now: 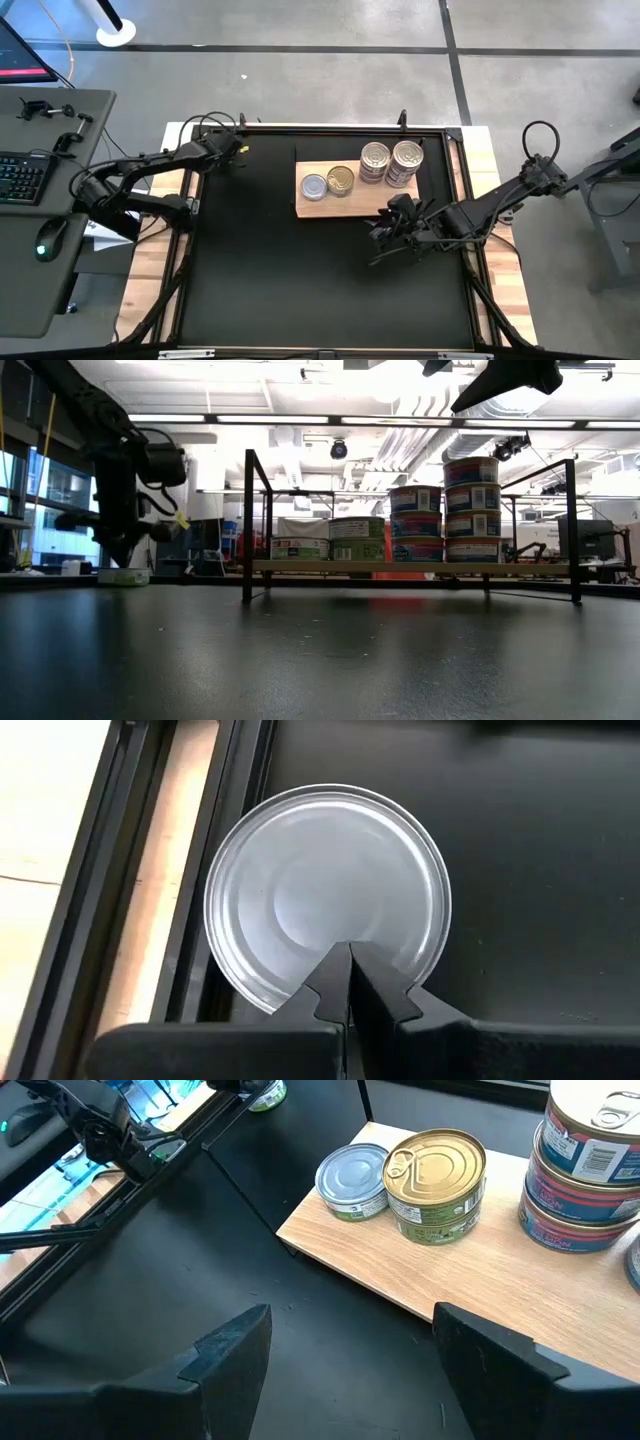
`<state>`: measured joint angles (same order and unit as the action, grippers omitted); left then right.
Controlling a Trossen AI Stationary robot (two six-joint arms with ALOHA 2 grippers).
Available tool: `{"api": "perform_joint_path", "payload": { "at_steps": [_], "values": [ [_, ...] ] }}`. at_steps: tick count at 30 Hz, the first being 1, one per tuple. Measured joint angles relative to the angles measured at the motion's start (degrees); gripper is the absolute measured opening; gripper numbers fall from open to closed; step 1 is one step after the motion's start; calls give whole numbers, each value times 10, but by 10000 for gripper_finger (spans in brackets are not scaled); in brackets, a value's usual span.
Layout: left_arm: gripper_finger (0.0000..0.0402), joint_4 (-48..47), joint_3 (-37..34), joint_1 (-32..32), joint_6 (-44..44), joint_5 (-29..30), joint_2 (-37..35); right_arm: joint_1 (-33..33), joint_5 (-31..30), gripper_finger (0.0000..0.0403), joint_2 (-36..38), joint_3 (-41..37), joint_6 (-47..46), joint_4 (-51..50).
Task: Stack canned seafood by type on shelf
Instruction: Stack the green tuna can on top of the other green tuna can on the shelf
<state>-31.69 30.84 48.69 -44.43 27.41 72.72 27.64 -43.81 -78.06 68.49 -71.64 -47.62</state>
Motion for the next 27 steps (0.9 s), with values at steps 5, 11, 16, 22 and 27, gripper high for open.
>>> {"api": "perform_joint_path", "payload": {
  "at_steps": [5,11,16,22,27],
  "values": [
    [0,22,-23,-24,-24,-20,-2,0,0,268,0,0,0,1],
    [0,29,-21,-113,21,-55,-5,0,0,268,0,0,1,1],
    [0,5,-20,-206,22,-83,-10,0,-2,268,0,0,7,1],
    [0,-20,-18,-350,-47,-105,-17,0,-6,268,0,0,11,1],
    [0,-26,-19,-482,-122,-173,-41,0,-6,268,0,0,11,14]
  ]
}}
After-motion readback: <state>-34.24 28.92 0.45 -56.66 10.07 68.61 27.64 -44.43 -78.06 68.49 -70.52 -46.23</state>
